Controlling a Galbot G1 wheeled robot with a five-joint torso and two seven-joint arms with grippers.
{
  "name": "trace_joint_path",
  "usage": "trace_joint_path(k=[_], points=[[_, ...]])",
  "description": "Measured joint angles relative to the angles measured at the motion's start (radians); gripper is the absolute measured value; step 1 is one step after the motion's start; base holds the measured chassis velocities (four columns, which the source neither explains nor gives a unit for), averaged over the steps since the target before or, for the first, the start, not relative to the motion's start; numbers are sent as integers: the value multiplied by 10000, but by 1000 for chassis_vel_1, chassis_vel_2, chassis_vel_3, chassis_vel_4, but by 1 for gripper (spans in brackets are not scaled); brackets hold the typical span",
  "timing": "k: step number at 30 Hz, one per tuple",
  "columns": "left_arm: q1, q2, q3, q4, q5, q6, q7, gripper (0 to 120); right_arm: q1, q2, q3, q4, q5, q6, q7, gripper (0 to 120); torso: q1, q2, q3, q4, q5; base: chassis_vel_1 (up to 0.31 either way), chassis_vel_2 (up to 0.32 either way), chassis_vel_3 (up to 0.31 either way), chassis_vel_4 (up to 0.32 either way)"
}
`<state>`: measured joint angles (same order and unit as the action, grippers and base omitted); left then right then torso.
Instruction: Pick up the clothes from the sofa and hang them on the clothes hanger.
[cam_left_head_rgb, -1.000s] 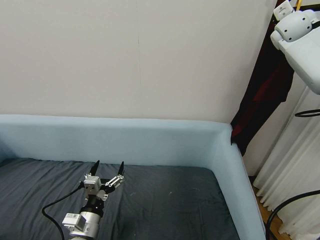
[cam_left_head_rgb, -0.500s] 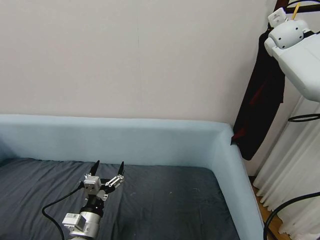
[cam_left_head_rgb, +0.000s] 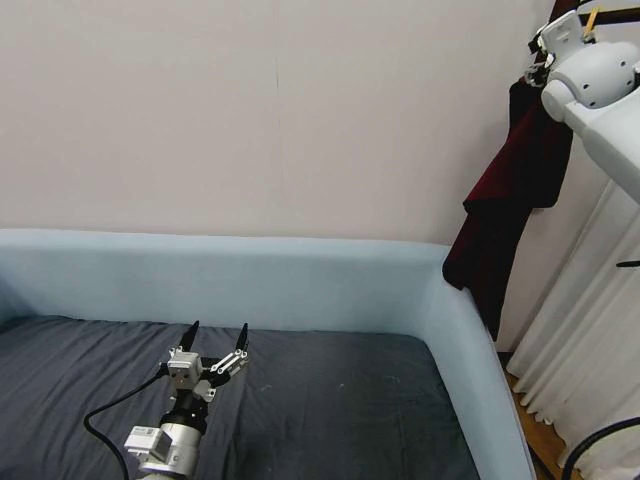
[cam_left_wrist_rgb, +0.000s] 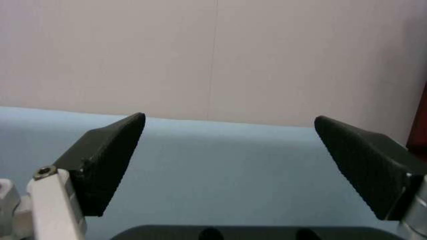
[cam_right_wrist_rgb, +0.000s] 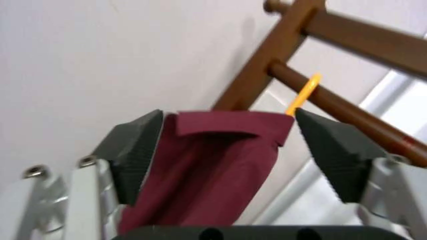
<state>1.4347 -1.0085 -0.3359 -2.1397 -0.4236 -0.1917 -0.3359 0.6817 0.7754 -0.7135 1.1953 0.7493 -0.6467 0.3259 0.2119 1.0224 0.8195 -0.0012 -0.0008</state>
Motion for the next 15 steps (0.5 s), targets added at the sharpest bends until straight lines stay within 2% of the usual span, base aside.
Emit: trace_joint_path(k=[2, 3, 6, 7, 8, 9, 10, 12, 13, 15], points=[[0, 0, 0, 0, 1, 0, 0, 100, -301, -456, 356, 1101, 606, 164, 235, 93, 0, 0, 0, 1, -1, 0, 0, 0, 0], [0, 0, 0, 0, 1, 0, 0, 100, -301, -456, 356, 1101, 606, 164, 235, 93, 0, 0, 0, 1, -1, 0, 0, 0, 0], [0, 0, 0, -1, 0, 0, -2, 100, -1260, -1427, 1348, 3170, 2268, 946, 453, 100, 0, 0, -1, 3, -3, 0, 0, 0, 0], [0, 0, 0, -1, 0, 0, -2, 100, -1260, -1427, 1348, 3170, 2268, 946, 453, 100, 0, 0, -1, 3, -3, 0, 0, 0, 0], [0, 1, 0, 0, 0, 0, 0, 100, -1928, -2021, 1886, 4277, 3197, 1589, 411, 100, 1, 0, -1, 0, 2, 0, 0, 0, 0], [0, 1, -1, 0, 0, 0, 0, 100, -2167, -2216, 2034, 4599, 3480, 1787, 374, 100, 0, 0, -1, -1, 0, 0, 0, 0, 0], [1, 1, -1, 1, 0, 0, -6, 100, -2840, -2727, 2403, 5454, 4167, 2256, 308, 100, -1, 0, -1, -6, -1, 0, 0, 0, 0], [-3, 1, 1, -1, 0, 0, 21, 100, -3277, -3003, 2634, 5952, 4483, 2502, 278, 100, -1, 1, -1, -9, 6, 0, 0, 0, 0], [1, 0, 0, 2, -1, 1, 3, 100, -3957, -3399, 3113, 6619, 4662, 2933, 286, 100, 0, 0, 1, 1, 5, 0, 0, 0, 0], [-1, 0, -1, 0, 0, 0, 4, 100, -5555, -3900, 4140, 7576, 4596, 3583, 392, 100, -2, 3, -5, -2, -15, 0, 0, 0, 0]])
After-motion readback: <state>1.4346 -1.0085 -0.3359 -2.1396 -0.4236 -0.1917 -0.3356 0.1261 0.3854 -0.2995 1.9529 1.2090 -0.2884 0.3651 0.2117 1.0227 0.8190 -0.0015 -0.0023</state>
